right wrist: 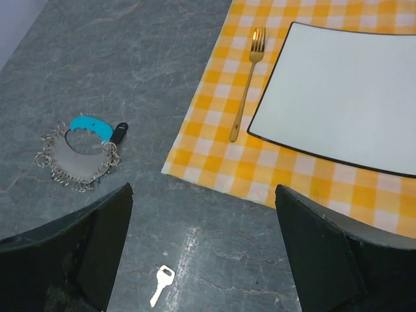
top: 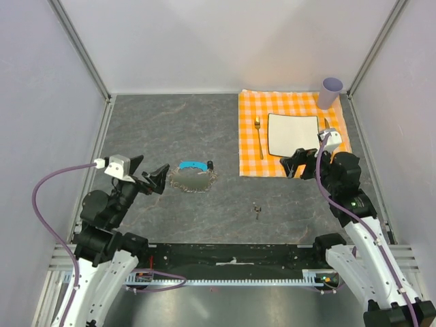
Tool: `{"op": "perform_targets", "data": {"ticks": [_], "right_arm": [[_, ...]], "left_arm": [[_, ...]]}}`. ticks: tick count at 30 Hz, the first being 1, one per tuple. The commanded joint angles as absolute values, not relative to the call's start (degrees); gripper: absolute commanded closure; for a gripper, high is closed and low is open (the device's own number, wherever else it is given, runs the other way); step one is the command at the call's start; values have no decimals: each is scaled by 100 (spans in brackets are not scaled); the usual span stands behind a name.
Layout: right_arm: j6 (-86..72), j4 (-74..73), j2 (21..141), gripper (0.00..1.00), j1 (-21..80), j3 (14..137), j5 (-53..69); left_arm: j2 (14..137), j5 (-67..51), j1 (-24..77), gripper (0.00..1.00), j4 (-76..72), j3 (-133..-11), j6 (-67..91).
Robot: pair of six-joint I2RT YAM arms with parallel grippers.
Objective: Put the keys on the keyring
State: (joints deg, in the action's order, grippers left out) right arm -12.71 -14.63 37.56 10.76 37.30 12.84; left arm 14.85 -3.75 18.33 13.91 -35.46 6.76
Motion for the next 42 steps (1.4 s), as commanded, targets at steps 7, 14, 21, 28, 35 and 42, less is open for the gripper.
{"op": "perform_targets", "data": {"ticks": [7, 14, 21, 28, 35, 42], "right_arm": [[-1775, -1548, 4640, 2, 1169, 3623, 2249], [-1890, -1512, 5219, 2, 1835, 3384, 1732], [-1837, -1757, 5879, 2, 2662, 3489, 688], [-1705, -2144, 6723, 16, 3137, 3832, 159], [-1529, -2180, 7259, 45, 3708, 4043, 247], [-1626, -2285, 7347, 64, 4025, 4061, 290]], "left_arm": [[2153, -897, 1793, 2, 2012, -3946, 791], [2136, -774, 1793, 2, 2206, -3973, 782], [2057, -747, 1793, 2, 2224, -3955, 765], [1995, -782, 1793, 2, 2241, -3946, 747], [1995, -826, 1793, 2, 2233, -3946, 729], [1907, -782, 1793, 2, 2241, -3929, 703]]}}
